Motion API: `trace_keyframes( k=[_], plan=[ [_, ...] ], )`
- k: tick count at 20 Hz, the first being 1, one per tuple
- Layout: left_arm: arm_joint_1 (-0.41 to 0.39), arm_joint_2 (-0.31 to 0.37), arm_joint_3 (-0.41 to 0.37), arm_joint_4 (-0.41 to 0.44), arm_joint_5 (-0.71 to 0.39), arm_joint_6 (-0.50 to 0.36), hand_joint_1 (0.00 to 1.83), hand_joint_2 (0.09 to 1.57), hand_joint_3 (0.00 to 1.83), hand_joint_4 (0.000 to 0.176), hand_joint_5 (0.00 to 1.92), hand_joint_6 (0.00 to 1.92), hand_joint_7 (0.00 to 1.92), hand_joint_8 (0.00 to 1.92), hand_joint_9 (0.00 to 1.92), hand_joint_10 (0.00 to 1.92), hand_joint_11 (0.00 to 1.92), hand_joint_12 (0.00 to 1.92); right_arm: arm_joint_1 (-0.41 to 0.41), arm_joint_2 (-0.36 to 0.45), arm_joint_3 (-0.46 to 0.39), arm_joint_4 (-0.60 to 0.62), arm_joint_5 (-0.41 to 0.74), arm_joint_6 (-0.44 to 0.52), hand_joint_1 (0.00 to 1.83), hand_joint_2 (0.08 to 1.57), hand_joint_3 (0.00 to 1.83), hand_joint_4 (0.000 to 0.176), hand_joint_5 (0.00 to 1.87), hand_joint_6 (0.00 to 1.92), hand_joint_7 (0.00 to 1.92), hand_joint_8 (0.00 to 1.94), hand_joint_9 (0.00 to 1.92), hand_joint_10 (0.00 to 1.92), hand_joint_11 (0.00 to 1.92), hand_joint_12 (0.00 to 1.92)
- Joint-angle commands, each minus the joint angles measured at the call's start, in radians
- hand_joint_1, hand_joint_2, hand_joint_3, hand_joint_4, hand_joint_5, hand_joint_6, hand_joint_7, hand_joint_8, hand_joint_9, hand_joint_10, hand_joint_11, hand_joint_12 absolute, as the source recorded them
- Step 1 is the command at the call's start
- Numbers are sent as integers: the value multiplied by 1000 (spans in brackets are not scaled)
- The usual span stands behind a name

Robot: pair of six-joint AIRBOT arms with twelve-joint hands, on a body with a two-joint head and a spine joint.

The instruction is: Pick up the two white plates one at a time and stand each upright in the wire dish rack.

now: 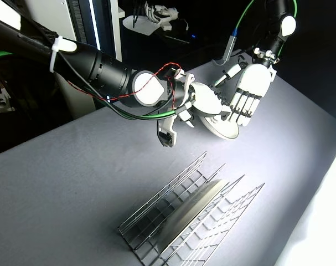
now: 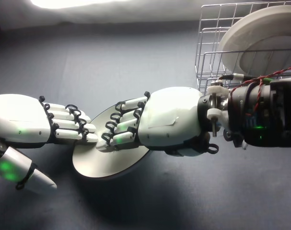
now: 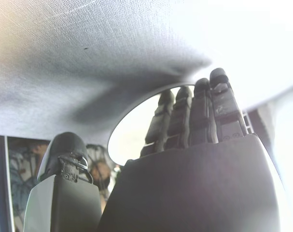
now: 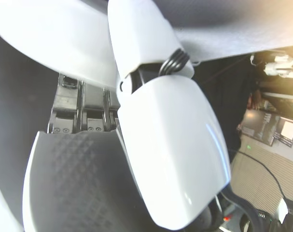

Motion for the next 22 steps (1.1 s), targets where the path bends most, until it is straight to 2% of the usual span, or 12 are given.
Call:
trace_keyframes(
  k=[1,4,7,8,9,10,11,12,13,14,15,22],
  plan=[
    [13,-12,-7,35,-37,-1,0,1123,3,0,66,6,46,3,24,0,13,15,3,-4,4,23,60,0,1609,1080,0,0,176,10,184,8,217,9,0,905],
    [13,-12,-8,35,-35,-1,0,1121,1,0,82,9,67,10,47,10,33,28,-1,-22,25,23,52,0,1598,1072,0,0,257,15,279,11,300,21,0,1050],
    [14,-12,-11,36,-34,-1,0,1121,1,0,62,8,48,9,27,9,17,8,-1,-37,41,23,49,-1,1591,1080,1,0,298,14,331,12,350,24,0,1093],
    [14,-12,-12,36,-34,-1,0,1123,2,0,71,11,58,13,35,12,17,8,-1,-41,43,23,48,-1,1593,1063,0,0,411,26,446,14,455,37,69,1131],
    [14,-12,-13,36,-34,-1,0,1123,2,0,71,11,58,13,35,12,17,8,0,-43,43,23,48,-1,1593,1063,0,0,411,26,446,14,455,37,69,1131],
    [14,-11,-15,36,-34,-1,0,1125,2,0,42,0,31,1,8,1,0,0,0,-45,43,23,47,-1,1517,1097,6,0,578,34,626,19,647,51,253,1121],
    [14,-11,-16,36,-34,-1,0,1126,2,0,59,8,45,7,23,7,11,5,0,-46,43,23,46,-1,1768,1079,1,0,751,53,782,27,791,66,590,1436],
    [14,-11,-16,36,-34,-1,0,1124,1,0,100,6,86,5,62,7,43,27,1,-46,43,23,44,-1,1818,1054,5,0,855,50,882,22,882,65,697,1456],
    [14,-11,-16,36,-34,-1,0,1123,0,0,85,0,73,0,46,1,24,22,1,-46,43,23,43,-1,1554,1101,0,0,901,838,984,580,909,830,845,1475],
    [14,-11,-16,36,-34,-1,0,1119,0,0,80,0,73,1,43,0,18,20,1,-46,43,23,42,-1,1422,1072,5,0,943,947,1103,628,1011,993,885,1180],
    [14,-11,-16,36,-33,-1,0,1120,0,0,90,4,83,5,55,5,27,26,1,-46,43,23,38,-1,1397,1061,1,0,973,955,1150,581,1057,979,941,1061],
    [13,-9,-16,36,-33,-1,0,1128,2,0,75,0,60,0,38,0,16,31,-1,-44,43,23,46,-1,1388,1066,0,0,980,1017,1129,608,1053,964,994,977]
  ],
)
